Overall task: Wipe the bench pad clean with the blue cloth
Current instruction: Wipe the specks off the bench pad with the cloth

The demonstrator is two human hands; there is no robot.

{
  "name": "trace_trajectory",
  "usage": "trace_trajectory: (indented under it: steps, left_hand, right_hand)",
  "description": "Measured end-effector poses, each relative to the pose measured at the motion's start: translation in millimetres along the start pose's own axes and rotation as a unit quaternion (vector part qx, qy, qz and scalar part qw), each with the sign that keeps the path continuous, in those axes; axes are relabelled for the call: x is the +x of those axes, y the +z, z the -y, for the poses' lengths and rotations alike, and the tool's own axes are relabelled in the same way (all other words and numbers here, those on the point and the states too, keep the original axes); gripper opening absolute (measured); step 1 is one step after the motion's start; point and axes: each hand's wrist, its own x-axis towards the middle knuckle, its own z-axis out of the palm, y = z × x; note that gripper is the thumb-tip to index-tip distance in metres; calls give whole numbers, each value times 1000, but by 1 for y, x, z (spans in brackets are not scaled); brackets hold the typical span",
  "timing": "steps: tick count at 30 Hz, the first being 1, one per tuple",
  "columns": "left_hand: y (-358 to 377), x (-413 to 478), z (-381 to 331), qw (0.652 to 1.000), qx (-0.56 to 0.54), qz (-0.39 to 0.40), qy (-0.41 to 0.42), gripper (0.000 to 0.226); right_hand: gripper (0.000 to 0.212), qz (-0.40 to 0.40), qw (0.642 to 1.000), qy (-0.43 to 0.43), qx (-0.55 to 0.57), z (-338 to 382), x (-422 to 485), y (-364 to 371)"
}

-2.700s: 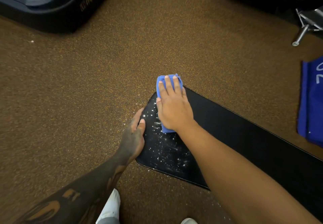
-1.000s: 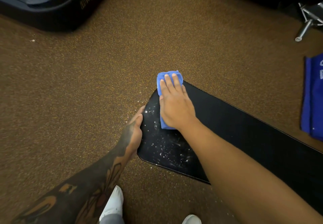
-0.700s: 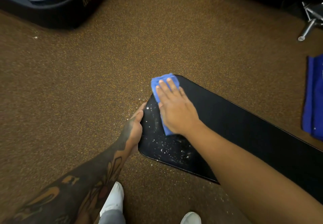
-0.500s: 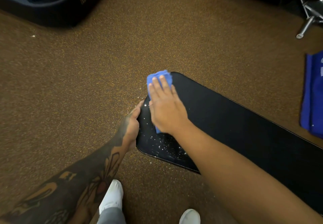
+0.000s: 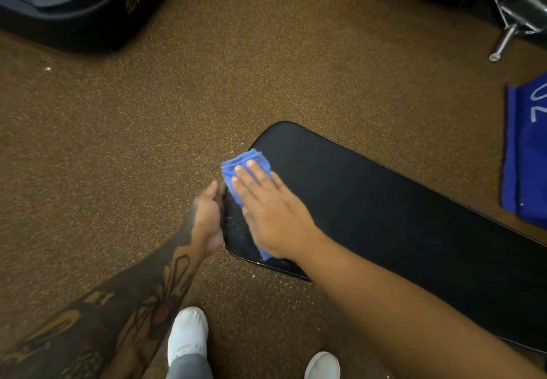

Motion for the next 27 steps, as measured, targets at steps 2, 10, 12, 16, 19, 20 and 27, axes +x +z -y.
trace_trajectory:
  steps: [2, 10, 12, 16, 19, 20, 27]
  left_hand:
    - [-2, 0, -2, 1000, 12, 8, -12, 54]
    - [-1, -3, 0, 1000, 7, 14, -3, 53]
    - [-2, -3, -1, 1000, 9, 4, -8, 54]
    - [-5, -3, -1, 1000, -4, 7, -27, 55]
    - [-10, -1, -1, 999, -30, 1, -18, 54]
    - [-11, -1, -1, 999, -33, 2, -17, 53]
    - [-7, -6, -2, 999, -13, 15, -27, 61]
  right_hand:
    - [57, -4, 999, 50, 10, -15, 9, -2]
    - [60, -1, 1000, 2, 0, 21, -14, 6]
    - [58, -16, 1000, 10, 3, 8, -16, 5]
    - [59, -29, 992, 123, 23, 9, 11, 3]
    - [64, -18, 997, 77, 10, 46, 3, 10]
    - [65, -9, 999, 43, -3, 54, -8, 12]
    - [60, -44, 990, 137, 6, 22, -9, 9]
